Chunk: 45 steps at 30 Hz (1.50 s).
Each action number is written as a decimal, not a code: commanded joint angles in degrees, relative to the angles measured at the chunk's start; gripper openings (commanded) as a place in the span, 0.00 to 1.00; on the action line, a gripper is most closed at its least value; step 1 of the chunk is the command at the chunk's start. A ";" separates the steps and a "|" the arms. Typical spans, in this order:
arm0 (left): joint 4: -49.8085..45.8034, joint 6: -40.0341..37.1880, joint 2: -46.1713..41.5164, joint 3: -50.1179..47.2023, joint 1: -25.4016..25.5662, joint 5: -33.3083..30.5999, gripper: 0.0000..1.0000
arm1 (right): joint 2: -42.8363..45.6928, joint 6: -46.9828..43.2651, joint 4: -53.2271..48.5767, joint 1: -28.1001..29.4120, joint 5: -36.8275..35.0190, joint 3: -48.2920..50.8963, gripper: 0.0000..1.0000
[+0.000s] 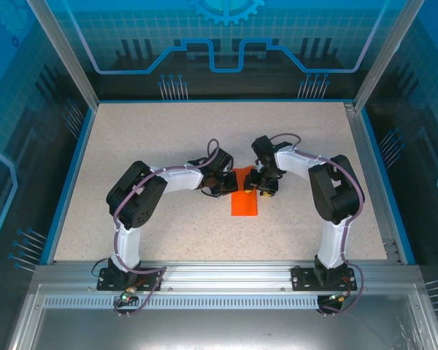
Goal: Fold a paper plane with a square sheet of paper (pick it up from the middle)
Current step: Hold the square sheet of paper at the center of the table, then fold the square sheet of paper in half at the center of the table.
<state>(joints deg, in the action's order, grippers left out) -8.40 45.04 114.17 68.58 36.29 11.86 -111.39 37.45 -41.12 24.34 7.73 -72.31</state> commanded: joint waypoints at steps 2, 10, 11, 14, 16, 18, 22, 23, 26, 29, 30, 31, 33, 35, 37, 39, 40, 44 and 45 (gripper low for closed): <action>-2.74 -0.65 1.36 -0.63 0.57 -1.18 0.00 | -3.73 -1.24 1.81 -0.30 -3.02 2.19 0.62; -2.34 -0.77 1.85 -0.98 0.55 -0.96 0.00 | 9.52 -1.66 12.88 -4.92 8.99 6.55 0.64; -2.27 -0.87 1.84 -0.99 0.55 -0.98 0.00 | 10.74 -1.87 14.12 -5.62 10.98 7.32 0.63; -2.23 -0.96 1.85 -0.95 0.58 -0.79 0.00 | 13.14 -2.08 17.18 -6.57 14.83 9.38 0.56; -2.28 -1.00 1.76 -1.06 0.66 -1.03 0.00 | 13.58 -2.10 20.61 -6.59 18.52 11.06 0.42; -2.15 -0.87 1.67 -1.25 0.69 -1.09 0.00 | 13.05 -1.15 24.63 -6.52 22.84 12.65 0.29; -1.93 -0.69 1.64 -1.38 0.65 -0.78 0.00 | 11.00 -0.15 26.97 -6.16 25.11 14.21 0.11; -1.90 -0.79 1.66 -1.36 0.68 -0.78 0.00 | 10.73 -0.27 27.21 -6.14 25.06 14.70 0.09; -1.92 -0.83 1.71 -1.29 0.75 -0.74 0.00 | 9.13 -1.12 27.24 -6.32 25.06 15.26 0.06; -2.14 -0.98 1.76 -1.12 0.76 -0.78 0.00 | 8.02 -1.86 27.76 -6.48 25.58 15.88 0.04; -2.12 -0.97 1.76 -1.08 0.72 -0.83 0.00 | 7.69 -2.09 27.89 -6.50 25.35 16.18 0.04; -2.05 -0.97 1.80 -1.10 0.71 -0.78 0.00 | 7.26 -2.20 28.10 -6.66 25.28 16.55 0.04; -2.18 -1.00 1.85 -1.08 0.79 -0.76 0.00 | 6.33 -2.44 28.94 -7.13 26.22 17.09 0.04; -2.25 -0.98 1.82 -1.08 0.73 -0.87 0.00 | 5.94 -3.03 28.63 -7.46 25.18 17.86 0.04; -2.25 -0.94 1.76 -1.08 0.75 -0.78 0.00 | 5.74 -3.68 28.51 -7.95 24.60 18.65 0.04; -2.34 -1.00 1.80 -1.08 0.78 -0.83 0.00 | 5.65 -4.44 28.56 -8.38 24.15 19.58 0.04; -2.32 -1.09 1.83 -1.08 0.78 -0.78 0.00 | 5.65 -4.82 28.60 -8.68 24.17 19.94 0.05; -2.31 -1.01 1.82 -1.03 0.74 -0.61 0.00 | 5.33 -6.71 29.61 -9.53 24.19 21.60 0.06; -2.28 -0.93 1.85 -0.99 0.73 -0.65 0.00 | 5.03 -7.32 29.73 -9.61 23.91 21.60 0.06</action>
<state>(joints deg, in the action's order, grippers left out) -8.27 44.86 114.19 68.53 36.40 11.84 -105.01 32.93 -11.62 15.68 32.18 -51.72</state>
